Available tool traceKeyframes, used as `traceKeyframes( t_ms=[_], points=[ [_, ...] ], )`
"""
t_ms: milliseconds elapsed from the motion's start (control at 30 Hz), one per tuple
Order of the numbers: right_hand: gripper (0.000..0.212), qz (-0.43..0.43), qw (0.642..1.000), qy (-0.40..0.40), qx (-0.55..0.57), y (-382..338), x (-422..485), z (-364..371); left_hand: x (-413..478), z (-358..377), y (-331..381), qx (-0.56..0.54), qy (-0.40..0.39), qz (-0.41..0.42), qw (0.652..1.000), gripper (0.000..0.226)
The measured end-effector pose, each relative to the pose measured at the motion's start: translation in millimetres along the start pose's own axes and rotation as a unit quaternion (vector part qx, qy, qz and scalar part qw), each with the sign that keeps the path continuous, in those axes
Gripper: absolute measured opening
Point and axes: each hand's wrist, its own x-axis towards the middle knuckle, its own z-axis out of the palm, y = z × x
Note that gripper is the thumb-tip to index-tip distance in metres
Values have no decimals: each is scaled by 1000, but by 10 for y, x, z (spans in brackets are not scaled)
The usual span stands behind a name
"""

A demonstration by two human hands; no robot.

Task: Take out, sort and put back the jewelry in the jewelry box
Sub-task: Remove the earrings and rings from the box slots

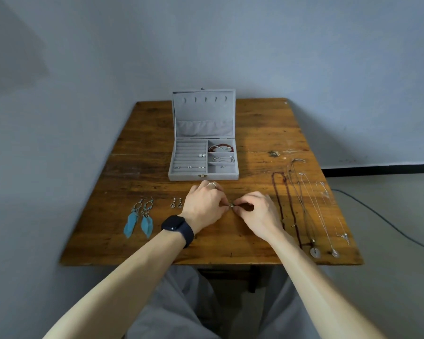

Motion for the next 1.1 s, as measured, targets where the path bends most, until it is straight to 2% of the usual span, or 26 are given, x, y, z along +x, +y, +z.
traceKeyframes(
  t_ms=[467,867,1100],
  points=[
    [15,-12,1000,10,-7,-26,-26,10,-34,32,-8,22,21,-9,999,20],
    [17,0,1000,-5,9,-41,-47,-38,-11,14,-43,25,9,9,1000,19],
    [19,-29,999,5,34,-80,-73,-182,19,-203,-249,-5,60,1,998,28]
  ],
)
